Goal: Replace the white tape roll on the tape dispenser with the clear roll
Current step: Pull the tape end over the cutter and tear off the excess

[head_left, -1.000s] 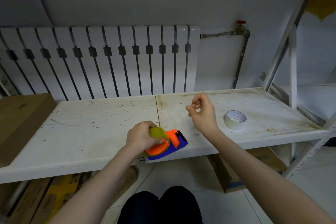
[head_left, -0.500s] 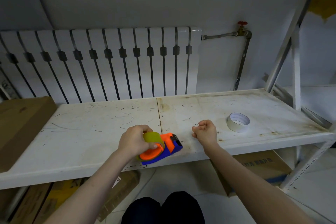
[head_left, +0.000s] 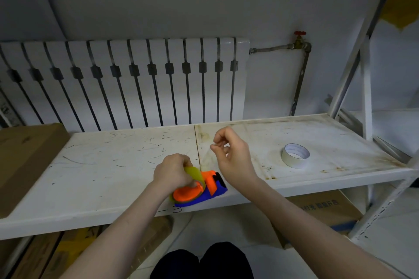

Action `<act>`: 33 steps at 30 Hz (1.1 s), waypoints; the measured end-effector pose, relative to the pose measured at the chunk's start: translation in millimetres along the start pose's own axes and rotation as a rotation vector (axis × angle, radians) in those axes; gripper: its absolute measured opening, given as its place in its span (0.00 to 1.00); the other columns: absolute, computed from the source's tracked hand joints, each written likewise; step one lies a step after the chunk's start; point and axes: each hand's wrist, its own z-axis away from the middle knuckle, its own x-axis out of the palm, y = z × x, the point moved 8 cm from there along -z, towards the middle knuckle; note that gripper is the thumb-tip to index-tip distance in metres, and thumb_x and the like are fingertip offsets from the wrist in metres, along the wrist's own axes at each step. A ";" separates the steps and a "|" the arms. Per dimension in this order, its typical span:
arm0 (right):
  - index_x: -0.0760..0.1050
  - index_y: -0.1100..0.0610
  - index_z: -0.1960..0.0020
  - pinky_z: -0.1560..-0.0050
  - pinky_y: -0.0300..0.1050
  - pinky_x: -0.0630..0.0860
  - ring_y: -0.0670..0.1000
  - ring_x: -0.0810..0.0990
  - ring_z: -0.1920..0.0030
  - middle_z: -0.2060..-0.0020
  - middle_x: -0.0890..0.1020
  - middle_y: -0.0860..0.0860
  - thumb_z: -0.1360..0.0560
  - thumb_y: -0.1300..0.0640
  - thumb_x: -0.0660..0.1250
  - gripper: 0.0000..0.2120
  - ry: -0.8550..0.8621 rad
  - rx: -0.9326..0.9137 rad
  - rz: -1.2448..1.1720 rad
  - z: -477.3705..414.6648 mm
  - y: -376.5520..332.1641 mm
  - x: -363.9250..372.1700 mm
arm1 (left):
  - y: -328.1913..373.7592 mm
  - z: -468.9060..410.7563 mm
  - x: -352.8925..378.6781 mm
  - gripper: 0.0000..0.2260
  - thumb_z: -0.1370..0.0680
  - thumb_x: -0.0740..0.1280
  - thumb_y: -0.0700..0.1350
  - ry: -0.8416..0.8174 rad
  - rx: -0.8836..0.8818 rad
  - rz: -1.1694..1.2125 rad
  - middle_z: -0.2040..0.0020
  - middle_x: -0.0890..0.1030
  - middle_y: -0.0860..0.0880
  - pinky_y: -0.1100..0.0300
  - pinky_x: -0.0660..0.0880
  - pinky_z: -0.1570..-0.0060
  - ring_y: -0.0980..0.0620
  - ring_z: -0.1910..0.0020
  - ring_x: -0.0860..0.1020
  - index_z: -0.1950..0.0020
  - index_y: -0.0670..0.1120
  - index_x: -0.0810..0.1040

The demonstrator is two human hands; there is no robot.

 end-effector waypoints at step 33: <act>0.68 0.60 0.48 0.61 0.41 0.78 0.50 0.74 0.64 0.64 0.72 0.52 0.28 0.71 0.63 0.12 0.377 0.935 -0.423 55.1 173.7 -7.3 | 43.6 -17.4 23.0 0.10 0.23 0.63 0.45 0.133 0.488 -0.158 0.49 0.81 0.48 0.59 0.74 0.47 0.50 0.47 0.76 0.47 0.47 0.82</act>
